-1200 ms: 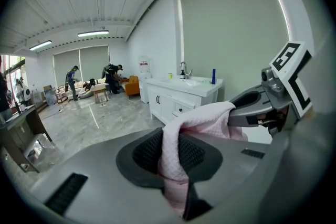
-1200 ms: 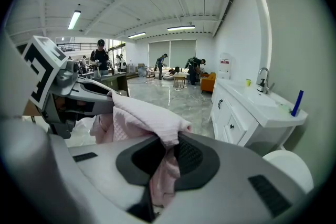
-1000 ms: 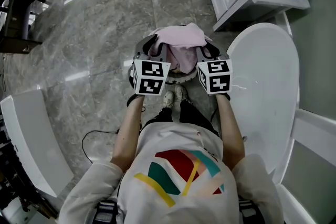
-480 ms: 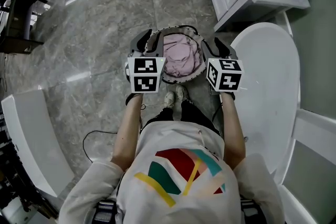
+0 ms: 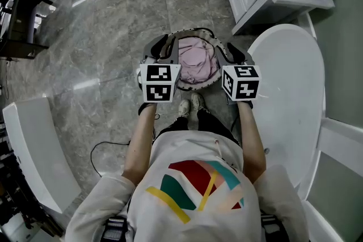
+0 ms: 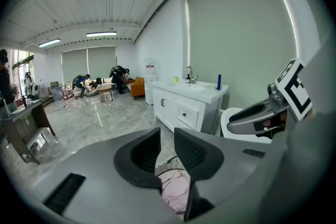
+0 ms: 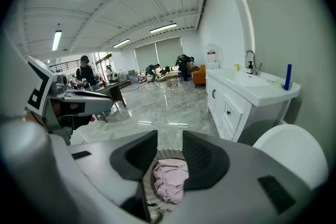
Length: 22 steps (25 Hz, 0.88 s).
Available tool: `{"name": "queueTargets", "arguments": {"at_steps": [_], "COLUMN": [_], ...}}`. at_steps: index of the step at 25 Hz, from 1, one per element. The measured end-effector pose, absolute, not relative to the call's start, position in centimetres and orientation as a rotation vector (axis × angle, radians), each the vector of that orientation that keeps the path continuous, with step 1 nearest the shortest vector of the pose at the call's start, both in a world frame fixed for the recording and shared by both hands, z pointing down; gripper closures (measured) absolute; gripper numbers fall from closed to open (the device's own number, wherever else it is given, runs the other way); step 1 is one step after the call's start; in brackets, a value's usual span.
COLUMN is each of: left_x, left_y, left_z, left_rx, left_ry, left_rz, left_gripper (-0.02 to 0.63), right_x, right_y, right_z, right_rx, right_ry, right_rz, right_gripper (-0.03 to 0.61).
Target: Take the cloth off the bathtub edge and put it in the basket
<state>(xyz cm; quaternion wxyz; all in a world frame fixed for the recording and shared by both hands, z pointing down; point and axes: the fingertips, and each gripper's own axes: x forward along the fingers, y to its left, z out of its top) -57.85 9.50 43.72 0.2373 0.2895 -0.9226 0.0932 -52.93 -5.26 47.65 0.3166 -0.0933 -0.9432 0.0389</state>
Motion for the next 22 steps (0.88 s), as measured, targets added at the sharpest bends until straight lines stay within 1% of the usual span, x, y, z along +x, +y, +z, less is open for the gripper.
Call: {"name": "queueTargets", "arguments": {"at_steps": [1,3,5,8,11,17,22], "left_x": [-57.6,-57.3,-57.3,-57.6,-58.3,-59.1,-57.7], "left_y": [9.5,9.8,10.3,10.9,11.1,11.5,11.8], "left_z": [43.7,43.5,43.1,41.4,38.5,29.3,21.1], "left_rx": [0.798,0.797,0.782,0.759,0.755,0.781,0.793], "left_ry": [-2.527,-2.530,-2.550,-2.604,-2.678,-2.889,-3.065], "left_rz": [0.237,0.221,0.238,0.243,0.223,0.206,0.159], "left_gripper": [0.522,0.535,0.572,0.595,0.597,0.597,0.597], "right_x": [-52.9,-52.9,-53.1,-53.9,-55.1,-56.7,-55.0], "right_y": [-5.1,-4.8,-4.4,-3.6,-3.1,-1.7,-0.3], "right_z": [47.6,47.2,46.3,44.1,40.2,28.3,19.1], "right_rx": [-0.249,-0.244,-0.240,-0.249,-0.254,-0.289,-0.366], "right_ry": [-2.483,-2.500,-2.533,-2.592,-2.689,-2.963,-3.172], "right_rz": [0.113,0.111,0.068,-0.030,-0.133,-0.209,-0.215], "right_gripper": [0.435,0.518,0.551,0.566,0.566,0.566,0.567]}}
